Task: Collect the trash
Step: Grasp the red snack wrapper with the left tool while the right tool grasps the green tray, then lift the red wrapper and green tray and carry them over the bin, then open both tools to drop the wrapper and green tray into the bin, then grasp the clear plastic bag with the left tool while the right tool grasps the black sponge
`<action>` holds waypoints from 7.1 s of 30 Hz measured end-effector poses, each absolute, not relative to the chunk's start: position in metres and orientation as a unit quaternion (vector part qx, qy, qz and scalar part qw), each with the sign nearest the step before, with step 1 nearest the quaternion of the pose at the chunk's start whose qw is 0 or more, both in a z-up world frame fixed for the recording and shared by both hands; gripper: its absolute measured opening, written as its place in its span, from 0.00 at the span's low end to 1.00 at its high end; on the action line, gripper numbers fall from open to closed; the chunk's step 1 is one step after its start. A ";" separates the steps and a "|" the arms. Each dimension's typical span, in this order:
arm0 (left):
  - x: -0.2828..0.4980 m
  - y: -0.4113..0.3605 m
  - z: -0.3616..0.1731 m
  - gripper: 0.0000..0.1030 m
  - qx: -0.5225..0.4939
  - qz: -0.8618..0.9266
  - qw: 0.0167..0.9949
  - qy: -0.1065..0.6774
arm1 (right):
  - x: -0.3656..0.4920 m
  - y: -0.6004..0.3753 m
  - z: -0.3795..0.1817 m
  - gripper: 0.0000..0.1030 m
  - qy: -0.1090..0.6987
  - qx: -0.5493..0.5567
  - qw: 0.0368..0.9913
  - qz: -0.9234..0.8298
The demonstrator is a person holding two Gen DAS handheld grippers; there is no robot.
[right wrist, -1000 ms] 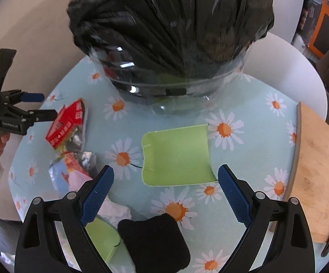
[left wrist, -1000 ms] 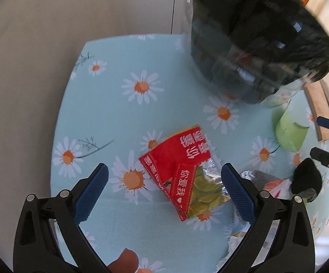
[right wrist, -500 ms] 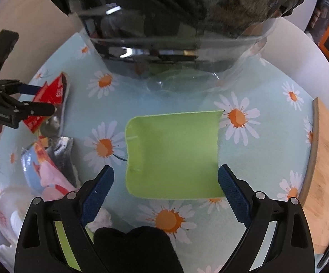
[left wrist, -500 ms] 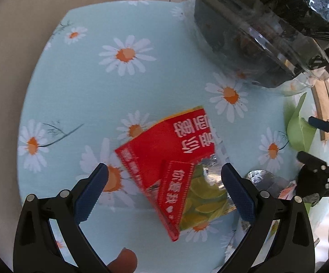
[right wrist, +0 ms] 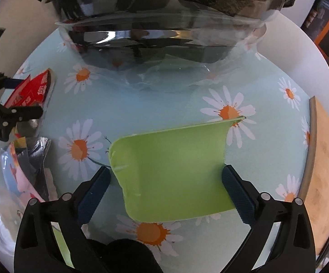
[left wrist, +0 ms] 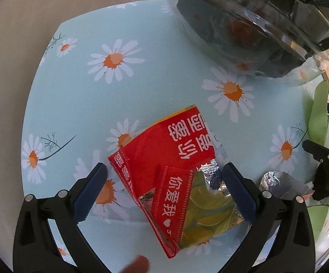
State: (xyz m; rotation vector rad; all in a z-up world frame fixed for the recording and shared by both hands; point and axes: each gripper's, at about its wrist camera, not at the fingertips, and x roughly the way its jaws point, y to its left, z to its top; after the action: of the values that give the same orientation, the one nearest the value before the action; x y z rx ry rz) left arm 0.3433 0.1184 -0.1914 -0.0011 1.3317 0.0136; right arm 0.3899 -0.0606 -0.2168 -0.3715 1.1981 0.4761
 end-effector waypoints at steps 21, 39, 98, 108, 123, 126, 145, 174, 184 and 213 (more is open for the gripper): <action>0.296 0.135 -0.175 0.59 0.005 -0.015 0.803 0.596 | 0.370 -0.062 -0.203 0.09 0.556 -0.161 0.781 0.235; 0.246 0.143 -0.161 0.19 -0.015 -0.036 0.796 0.603 | 0.337 -0.089 -0.128 0.09 0.515 -0.123 0.808 0.260; 0.233 0.117 0.047 0.08 0.031 -0.023 0.877 0.479 | 0.330 -0.124 0.019 0.09 0.349 0.008 0.876 0.332; 0.291 0.105 0.066 0.08 0.052 -0.045 0.884 0.463 | 0.373 -0.112 0.025 0.09 0.341 0.046 0.863 0.369; 0.378 0.097 0.054 0.49 0.067 -0.067 0.888 0.450 | 0.441 -0.083 -0.001 0.19 0.358 0.041 0.864 0.352; 0.379 0.103 0.053 0.89 0.045 -0.070 0.902 0.423 | 0.447 -0.084 -0.006 0.69 0.357 0.031 0.880 0.310; 0.323 0.106 0.028 0.94 0.022 -0.045 0.887 0.458 | 0.405 -0.107 -0.004 0.84 0.362 -0.022 0.898 0.248; 0.216 0.068 -0.036 0.94 0.011 -0.081 0.855 0.512 | 0.329 -0.108 -0.068 0.85 0.459 -0.064 0.854 0.237; 0.208 0.043 -0.071 0.94 0.015 -0.116 0.831 0.543 | 0.320 -0.110 -0.108 0.85 0.501 -0.073 0.829 0.237; 0.236 0.012 -0.132 0.61 -0.003 -0.192 0.744 0.640 | 0.309 -0.123 -0.182 0.60 0.582 -0.035 0.766 0.272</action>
State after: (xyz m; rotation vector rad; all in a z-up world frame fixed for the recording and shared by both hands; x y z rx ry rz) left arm 0.2357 0.0124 -0.1316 -0.0061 1.4024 -0.4198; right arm 0.3090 -0.1227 -0.1817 -0.0759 1.2643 0.5899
